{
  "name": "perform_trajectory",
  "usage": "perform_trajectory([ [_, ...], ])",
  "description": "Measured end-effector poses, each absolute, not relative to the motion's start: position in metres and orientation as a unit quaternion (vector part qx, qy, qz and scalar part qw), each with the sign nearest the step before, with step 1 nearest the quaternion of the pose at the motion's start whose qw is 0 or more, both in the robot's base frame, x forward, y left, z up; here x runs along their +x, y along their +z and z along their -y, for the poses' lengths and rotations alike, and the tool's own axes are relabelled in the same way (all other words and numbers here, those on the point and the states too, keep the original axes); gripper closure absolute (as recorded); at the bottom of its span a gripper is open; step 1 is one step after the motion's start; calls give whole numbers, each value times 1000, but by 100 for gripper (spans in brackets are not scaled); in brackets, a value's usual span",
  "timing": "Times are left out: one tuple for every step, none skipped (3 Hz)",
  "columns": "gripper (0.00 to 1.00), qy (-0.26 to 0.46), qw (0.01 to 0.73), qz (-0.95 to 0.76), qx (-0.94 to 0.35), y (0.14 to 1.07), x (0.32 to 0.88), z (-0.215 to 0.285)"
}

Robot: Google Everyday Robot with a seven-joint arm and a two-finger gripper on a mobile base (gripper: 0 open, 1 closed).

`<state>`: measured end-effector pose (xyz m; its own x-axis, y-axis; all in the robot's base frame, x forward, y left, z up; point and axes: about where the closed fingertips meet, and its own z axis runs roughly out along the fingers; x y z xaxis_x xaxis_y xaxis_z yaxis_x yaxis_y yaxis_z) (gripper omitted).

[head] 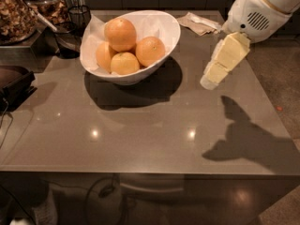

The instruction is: Pick orange from white bowl

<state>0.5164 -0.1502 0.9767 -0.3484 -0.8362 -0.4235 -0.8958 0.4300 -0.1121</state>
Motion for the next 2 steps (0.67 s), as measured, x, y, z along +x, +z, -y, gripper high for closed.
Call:
perform_trajectory([
  [0,100,227,-808,-534,975,549,122],
  [0,119,217,-797,-550,967,583,93],
])
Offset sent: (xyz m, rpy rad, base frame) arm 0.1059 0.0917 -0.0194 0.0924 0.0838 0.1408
